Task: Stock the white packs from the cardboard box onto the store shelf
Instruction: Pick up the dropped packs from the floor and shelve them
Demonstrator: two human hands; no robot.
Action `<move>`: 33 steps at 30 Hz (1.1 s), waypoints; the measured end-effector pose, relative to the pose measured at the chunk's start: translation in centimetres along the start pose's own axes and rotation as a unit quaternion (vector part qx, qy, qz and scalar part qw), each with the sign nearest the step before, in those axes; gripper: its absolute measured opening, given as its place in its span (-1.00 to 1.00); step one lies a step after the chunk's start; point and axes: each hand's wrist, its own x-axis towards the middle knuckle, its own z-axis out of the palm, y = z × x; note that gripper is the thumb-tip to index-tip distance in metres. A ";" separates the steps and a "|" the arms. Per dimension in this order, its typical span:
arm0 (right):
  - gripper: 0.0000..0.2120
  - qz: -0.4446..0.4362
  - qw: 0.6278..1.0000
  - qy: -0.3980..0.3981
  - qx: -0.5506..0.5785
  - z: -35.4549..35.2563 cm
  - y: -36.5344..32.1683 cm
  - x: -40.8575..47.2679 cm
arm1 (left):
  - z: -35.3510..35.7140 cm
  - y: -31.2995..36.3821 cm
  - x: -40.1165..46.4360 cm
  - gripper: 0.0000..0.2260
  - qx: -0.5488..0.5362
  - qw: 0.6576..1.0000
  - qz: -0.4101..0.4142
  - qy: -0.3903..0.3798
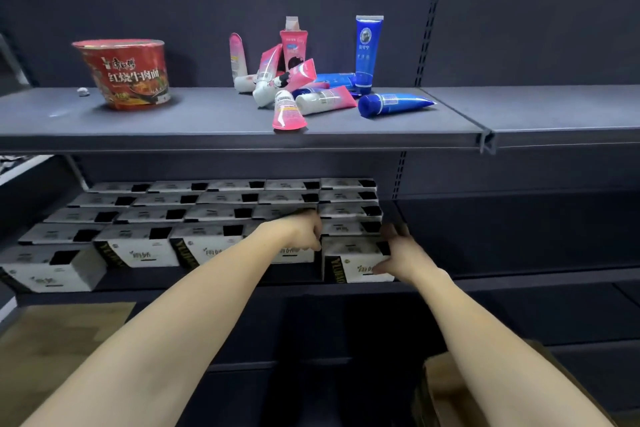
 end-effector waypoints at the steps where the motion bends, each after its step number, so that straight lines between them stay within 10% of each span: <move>1: -0.05 -0.009 1.000 0.003 -0.001 0.1 0.0 0.0 | 0.2 0.2 0.0 -0.83 0.003 1.000 -0.007 -0.002; 33: -0.45 0.092 0.967 0.170 -0.169 7.0 -5.4 -7.9 | 10.2 -4.7 -6.7 -0.89 0.024 0.996 0.019 -0.084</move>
